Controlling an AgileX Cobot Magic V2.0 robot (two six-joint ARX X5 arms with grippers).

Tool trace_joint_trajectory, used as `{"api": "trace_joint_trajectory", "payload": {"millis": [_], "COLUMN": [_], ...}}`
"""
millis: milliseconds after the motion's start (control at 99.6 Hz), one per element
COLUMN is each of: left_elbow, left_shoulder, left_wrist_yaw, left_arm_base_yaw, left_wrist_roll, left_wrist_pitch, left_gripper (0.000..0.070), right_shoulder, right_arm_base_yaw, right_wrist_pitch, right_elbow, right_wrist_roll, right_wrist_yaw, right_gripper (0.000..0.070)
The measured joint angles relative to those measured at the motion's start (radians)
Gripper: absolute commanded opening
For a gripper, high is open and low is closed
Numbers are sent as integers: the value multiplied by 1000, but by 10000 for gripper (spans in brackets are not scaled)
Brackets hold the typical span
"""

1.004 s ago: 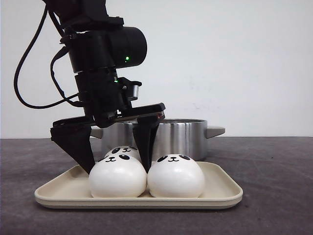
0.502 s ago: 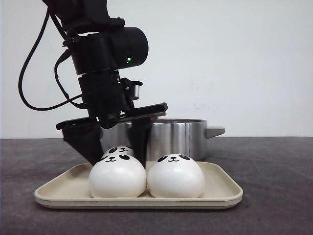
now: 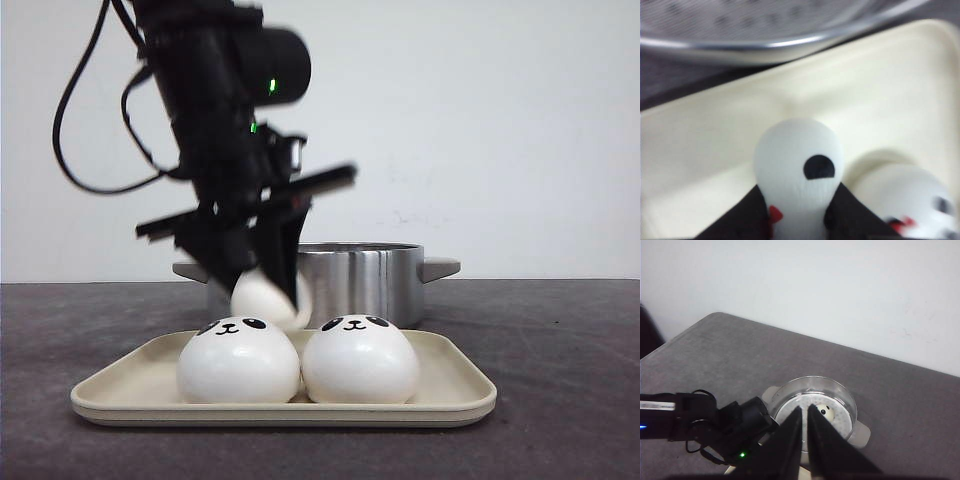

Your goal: Steam buns

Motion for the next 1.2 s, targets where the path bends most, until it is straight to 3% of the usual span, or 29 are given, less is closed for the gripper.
{"api": "trace_joint_trajectory", "payload": {"millis": [281,422,613,894,1195], "left_elbow": [114,198,251,257,278], "left_shoulder": [-175,-165,-154,-31,103], "left_wrist_yaw": [-27,-82,-122,-125,-117], "left_arm_base_yaw": [-22,18,93,200,211], "left_wrist_roll": [49,103,140,161,166], "left_wrist_pitch": [33,50,177,232,295], "left_gripper": [0,0,0,0,0], "right_shoulder": [0,0,0,0,0], "right_arm_base_yaw": [0,0,0,0,0], "right_wrist_pitch": [32,34,34,33,21], "right_elbow": [0,0,0,0,0], "right_wrist_roll": [0,0,0,0,0], "right_wrist_yaw": [0,0,-2,-3,-3], "right_gripper": [9,9,9,9,9]}}
